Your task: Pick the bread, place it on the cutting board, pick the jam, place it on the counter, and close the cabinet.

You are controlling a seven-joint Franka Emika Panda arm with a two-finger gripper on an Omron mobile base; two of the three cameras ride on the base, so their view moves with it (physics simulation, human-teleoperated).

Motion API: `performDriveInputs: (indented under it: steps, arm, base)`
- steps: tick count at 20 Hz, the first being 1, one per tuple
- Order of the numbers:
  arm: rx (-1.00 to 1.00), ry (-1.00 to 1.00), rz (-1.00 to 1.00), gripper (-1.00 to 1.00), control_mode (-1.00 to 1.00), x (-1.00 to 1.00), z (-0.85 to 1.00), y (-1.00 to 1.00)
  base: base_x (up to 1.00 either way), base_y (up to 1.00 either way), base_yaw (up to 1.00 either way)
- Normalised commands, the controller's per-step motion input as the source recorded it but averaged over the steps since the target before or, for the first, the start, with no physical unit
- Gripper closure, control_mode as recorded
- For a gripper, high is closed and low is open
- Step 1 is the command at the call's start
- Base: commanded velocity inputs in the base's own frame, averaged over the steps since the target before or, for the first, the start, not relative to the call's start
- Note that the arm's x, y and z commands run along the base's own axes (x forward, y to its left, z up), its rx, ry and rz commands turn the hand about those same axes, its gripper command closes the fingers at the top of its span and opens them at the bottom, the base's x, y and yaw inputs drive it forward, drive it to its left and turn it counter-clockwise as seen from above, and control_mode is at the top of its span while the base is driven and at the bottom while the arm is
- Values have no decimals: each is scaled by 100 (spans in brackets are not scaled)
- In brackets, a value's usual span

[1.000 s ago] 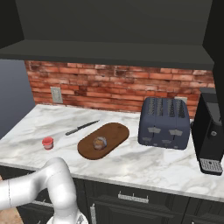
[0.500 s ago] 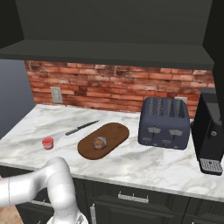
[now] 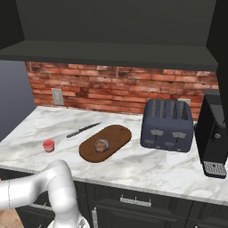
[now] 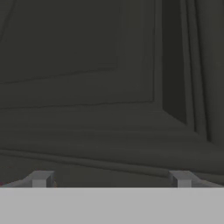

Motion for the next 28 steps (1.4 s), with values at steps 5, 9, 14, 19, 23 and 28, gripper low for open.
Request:
performDriveInputs:
  steps: [5,9,14,19,23,28]
  arm:
    - [0,0,-15,-100,-100,-1,0,-15]
    - [0,0,-10,-100,-100,-8,3,-30]
    - [0,0,-4,-100,-100,-21,1,-37]
    - [0,0,0,-100,-100,-33,2,-45]
    - [0,0,0,-100,-100,-37,0,-51]
    - [0,0,0,-100,-100,-30,0,-45]
  base:
    - [0,0,0]
    - [0,0,0]
    - [0,0,0]
    - [0,0,0]
    - [0,0,0]
    - [0,0,0]
